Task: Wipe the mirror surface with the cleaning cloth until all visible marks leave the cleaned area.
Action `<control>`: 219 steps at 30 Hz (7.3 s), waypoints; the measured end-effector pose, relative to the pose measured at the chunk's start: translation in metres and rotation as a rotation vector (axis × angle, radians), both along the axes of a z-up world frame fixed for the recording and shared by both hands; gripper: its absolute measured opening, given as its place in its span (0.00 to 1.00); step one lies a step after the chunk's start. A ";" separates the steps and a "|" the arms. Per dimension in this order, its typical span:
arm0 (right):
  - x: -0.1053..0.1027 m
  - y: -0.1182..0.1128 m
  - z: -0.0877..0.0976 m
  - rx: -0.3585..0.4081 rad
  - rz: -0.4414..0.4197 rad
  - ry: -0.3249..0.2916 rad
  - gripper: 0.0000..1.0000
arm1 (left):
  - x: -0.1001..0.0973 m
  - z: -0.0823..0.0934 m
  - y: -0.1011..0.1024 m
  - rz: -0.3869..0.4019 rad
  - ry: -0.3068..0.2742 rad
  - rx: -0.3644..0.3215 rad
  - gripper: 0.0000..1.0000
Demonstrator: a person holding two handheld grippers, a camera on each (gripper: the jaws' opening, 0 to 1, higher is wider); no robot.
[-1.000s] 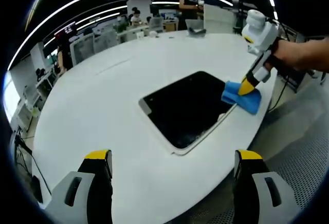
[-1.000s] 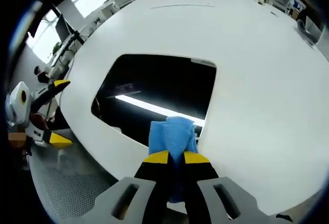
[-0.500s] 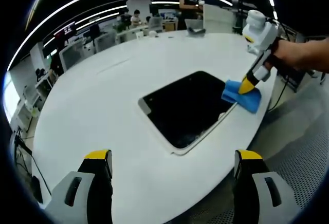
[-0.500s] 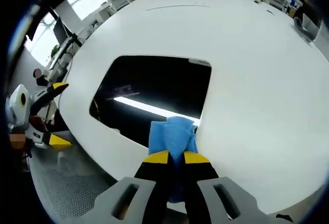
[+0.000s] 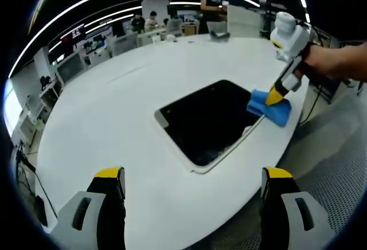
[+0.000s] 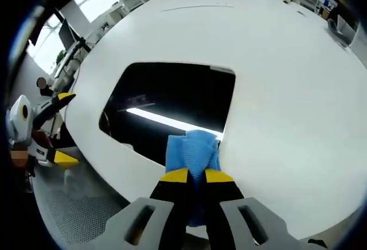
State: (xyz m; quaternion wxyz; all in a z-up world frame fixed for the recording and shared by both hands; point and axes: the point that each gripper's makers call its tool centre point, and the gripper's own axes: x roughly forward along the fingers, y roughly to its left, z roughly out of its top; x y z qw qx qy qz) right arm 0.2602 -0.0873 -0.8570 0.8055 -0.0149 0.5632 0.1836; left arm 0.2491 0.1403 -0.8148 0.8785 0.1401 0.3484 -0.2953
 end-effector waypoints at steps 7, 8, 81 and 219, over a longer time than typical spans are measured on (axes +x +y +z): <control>0.006 0.000 0.000 -0.002 -0.005 0.000 0.03 | 0.001 0.001 -0.001 0.003 -0.002 -0.008 0.99; 0.006 0.000 0.000 -0.002 -0.006 -0.001 0.03 | 0.001 0.001 -0.001 0.003 -0.002 -0.009 0.99; 0.133 -0.008 -0.003 -0.037 -0.044 -0.046 0.03 | 0.004 0.000 0.003 0.030 0.004 -0.024 0.99; -0.006 -0.083 0.066 0.133 -0.028 -0.598 1.00 | 0.003 0.019 0.004 0.073 -0.047 -0.150 1.00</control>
